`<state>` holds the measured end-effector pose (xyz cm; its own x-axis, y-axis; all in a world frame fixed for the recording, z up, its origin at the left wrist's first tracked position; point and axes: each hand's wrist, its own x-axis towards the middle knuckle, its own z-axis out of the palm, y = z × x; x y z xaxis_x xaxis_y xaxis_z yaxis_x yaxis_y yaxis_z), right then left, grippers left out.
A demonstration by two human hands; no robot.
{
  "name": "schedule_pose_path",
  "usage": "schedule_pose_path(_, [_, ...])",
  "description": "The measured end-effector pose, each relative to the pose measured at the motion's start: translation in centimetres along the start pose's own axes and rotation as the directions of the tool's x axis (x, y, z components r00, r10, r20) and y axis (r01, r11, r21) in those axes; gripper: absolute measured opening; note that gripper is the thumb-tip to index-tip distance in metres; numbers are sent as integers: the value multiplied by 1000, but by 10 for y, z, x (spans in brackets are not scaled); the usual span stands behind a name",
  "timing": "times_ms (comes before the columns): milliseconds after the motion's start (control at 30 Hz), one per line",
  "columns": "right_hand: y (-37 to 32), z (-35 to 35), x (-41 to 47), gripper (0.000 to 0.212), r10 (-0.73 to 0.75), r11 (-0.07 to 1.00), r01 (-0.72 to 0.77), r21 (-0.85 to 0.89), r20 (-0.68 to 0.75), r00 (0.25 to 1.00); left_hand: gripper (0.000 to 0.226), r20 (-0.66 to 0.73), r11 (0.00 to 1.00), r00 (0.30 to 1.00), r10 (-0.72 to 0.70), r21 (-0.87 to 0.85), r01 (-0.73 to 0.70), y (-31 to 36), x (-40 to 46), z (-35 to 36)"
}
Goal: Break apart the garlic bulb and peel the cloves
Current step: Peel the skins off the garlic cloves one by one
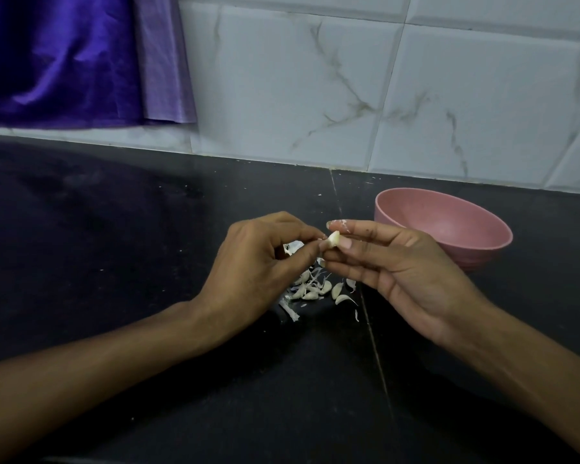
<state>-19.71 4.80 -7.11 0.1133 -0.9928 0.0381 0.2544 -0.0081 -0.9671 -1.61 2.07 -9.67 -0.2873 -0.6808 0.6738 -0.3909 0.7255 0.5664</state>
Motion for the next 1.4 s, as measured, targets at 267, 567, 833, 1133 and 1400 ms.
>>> schedule_pose_path(267, [3, 1, -2, 23, -25, 998, 22, -57, -43, 999, 18, 16, 998, 1000, 6, 59, -7, 1, -1, 4])
schedule_pose_path(567, [3, 4, -2, 24, -43, 999, 42, -35, -47, 998, 11, -1, 1000, 1000, -5, 12, 5, 2, 0, 3])
schedule_pose_path(833, [2, 2, -1, 26, -41, 998, 38, -49, -58, 997, 13, 47, 999, 999, 23, -23, -22, 2, 1, 2])
schedule_pose_path(1133, [4, 5, -2, 25, -46, 999, 45, -13, -45, 998, 7, -21, 998, 1000, -15, -55, 14, 2, -1, 4])
schedule_pose_path(1400, [2, 5, -1, 26, -42, 999, 42, 18, -12, 999, 10, -17, 995, 998, -64, -79, 63, 5, 2, 1])
